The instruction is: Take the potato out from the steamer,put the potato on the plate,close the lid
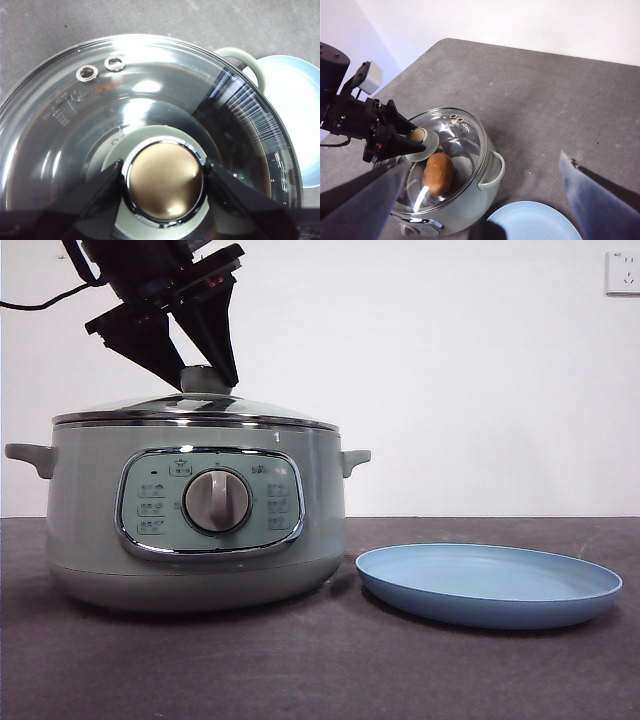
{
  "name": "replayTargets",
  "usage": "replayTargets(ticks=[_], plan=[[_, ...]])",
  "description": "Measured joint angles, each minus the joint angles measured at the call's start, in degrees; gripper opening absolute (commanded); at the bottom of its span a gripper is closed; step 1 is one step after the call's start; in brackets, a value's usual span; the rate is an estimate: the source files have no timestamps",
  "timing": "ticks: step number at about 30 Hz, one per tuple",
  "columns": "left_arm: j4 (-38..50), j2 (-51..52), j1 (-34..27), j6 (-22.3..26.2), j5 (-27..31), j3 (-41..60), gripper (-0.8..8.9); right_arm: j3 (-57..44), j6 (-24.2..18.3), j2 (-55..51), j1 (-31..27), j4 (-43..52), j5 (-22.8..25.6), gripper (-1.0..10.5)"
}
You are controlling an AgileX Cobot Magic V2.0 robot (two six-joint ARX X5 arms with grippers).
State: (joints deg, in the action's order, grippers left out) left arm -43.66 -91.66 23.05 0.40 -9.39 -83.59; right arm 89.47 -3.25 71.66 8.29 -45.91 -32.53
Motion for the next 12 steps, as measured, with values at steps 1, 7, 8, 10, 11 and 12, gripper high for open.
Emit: replayTargets(ticks=[1, 7, 8, 10, 11, 12], plan=[[-0.3, -0.1, 0.0, 0.0, 0.0, -0.2, -0.09, 0.0, 0.0, 0.0, 0.0, 0.0, 0.0, 6.9], [-6.7, -1.4, 0.0, 0.0, 0.4, -6.3, -0.08, 0.0, 0.5, 0.0, 0.0, -0.1, -0.3, 6.9], [-7.6, -1.4, 0.0, 0.0, 0.6, -7.8, -0.09, 0.0, 0.7, 0.0, 0.0, -0.1, -0.3, 6.9], [-9.2, -1.4, 0.0, 0.0, 0.7, -11.6, -0.08, 0.0, 1.4, 0.0, 0.0, 0.1, -0.4, 6.9], [-9.7, -1.4, 0.0, 0.2, 0.7, -13.9, -0.08, 0.0, 1.8, 0.0, 0.0, 0.3, -0.4, 6.9], [-10.3, -1.4, 0.0, 0.5, 0.8, -16.2, -0.09, 0.0, 2.2, 0.0, 0.0, 0.4, -0.4, 6.9]])
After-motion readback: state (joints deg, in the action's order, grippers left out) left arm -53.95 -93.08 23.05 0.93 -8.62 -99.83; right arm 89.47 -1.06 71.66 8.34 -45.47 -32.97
